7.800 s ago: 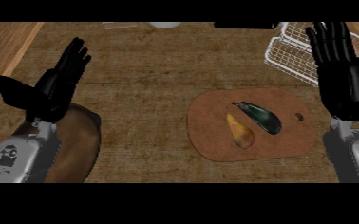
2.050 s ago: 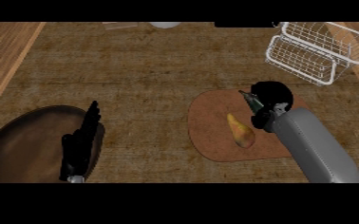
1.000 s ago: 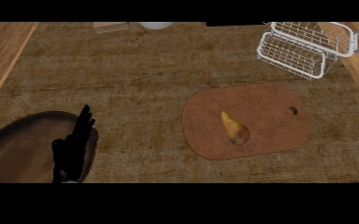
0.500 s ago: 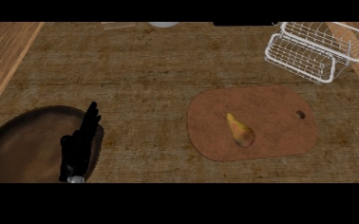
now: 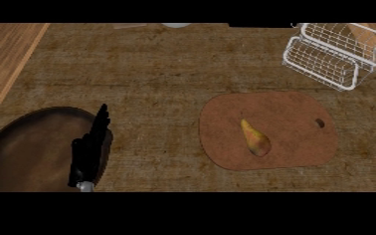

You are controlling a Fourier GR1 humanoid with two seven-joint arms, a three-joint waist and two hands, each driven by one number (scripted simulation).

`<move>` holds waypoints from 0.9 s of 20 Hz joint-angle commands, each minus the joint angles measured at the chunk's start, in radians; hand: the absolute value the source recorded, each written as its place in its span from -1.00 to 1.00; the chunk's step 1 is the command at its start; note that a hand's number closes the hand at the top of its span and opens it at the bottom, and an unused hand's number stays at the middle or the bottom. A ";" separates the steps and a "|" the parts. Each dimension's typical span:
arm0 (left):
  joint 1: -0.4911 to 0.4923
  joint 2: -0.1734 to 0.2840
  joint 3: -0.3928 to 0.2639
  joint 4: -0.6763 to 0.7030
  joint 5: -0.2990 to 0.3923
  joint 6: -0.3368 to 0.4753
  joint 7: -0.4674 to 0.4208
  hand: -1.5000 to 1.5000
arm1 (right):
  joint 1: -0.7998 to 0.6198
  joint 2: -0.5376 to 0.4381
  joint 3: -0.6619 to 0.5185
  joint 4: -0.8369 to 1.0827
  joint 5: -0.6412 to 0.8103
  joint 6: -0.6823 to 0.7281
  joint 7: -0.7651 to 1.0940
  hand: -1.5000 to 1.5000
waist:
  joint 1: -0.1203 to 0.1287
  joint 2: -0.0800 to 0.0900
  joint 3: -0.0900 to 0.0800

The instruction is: Pick the eggplant from the cutting board and place it in the tiered basket

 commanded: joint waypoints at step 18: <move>0.004 0.002 0.016 0.060 -0.001 -0.028 -0.019 0.00 | -0.412 0.173 0.218 0.716 0.277 -0.245 -0.224 1.00 | 0.015 0.010 -0.002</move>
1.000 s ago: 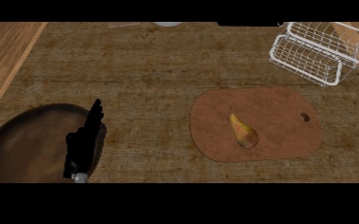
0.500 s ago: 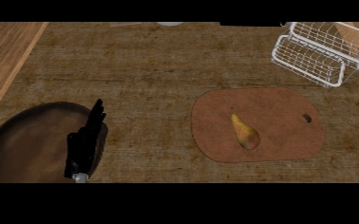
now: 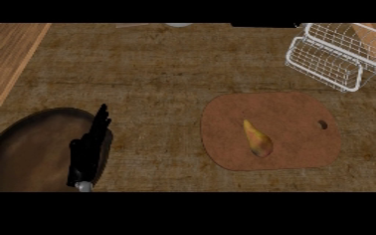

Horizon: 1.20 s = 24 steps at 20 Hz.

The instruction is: Pick the eggplant from the cutting board and place it in the tiered basket

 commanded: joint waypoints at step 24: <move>-0.014 -0.033 0.001 0.044 -0.016 0.023 0.013 0.00 | -0.116 0.000 -0.428 0.334 -0.343 -0.264 -0.247 -1.00 | -0.009 0.006 -0.003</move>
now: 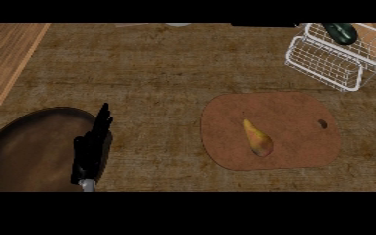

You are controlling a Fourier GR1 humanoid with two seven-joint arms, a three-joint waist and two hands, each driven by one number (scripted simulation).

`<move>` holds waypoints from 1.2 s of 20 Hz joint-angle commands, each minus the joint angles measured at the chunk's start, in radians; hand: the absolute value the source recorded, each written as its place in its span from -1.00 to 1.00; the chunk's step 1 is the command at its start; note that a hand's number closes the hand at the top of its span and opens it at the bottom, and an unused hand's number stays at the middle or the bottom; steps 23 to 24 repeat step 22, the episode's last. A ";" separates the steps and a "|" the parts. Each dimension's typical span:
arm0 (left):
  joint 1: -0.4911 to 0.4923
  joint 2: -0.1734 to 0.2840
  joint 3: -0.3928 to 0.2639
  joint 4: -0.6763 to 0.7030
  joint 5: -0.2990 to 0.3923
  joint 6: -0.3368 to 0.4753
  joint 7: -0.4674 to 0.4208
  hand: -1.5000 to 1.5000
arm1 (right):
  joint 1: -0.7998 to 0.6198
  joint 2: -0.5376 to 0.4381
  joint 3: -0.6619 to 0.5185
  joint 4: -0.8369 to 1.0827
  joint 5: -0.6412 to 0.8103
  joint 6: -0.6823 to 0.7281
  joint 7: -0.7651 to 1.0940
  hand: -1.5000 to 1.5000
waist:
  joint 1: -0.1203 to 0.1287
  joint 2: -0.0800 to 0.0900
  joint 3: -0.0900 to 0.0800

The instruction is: Pick the eggplant from the cutting board and place it in the tiered basket

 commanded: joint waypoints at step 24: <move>0.086 0.005 0.015 -0.074 0.012 0.005 0.036 0.00 | 0.619 -0.644 -0.387 0.197 -0.312 0.496 -0.111 -1.00 | -0.039 -0.009 0.001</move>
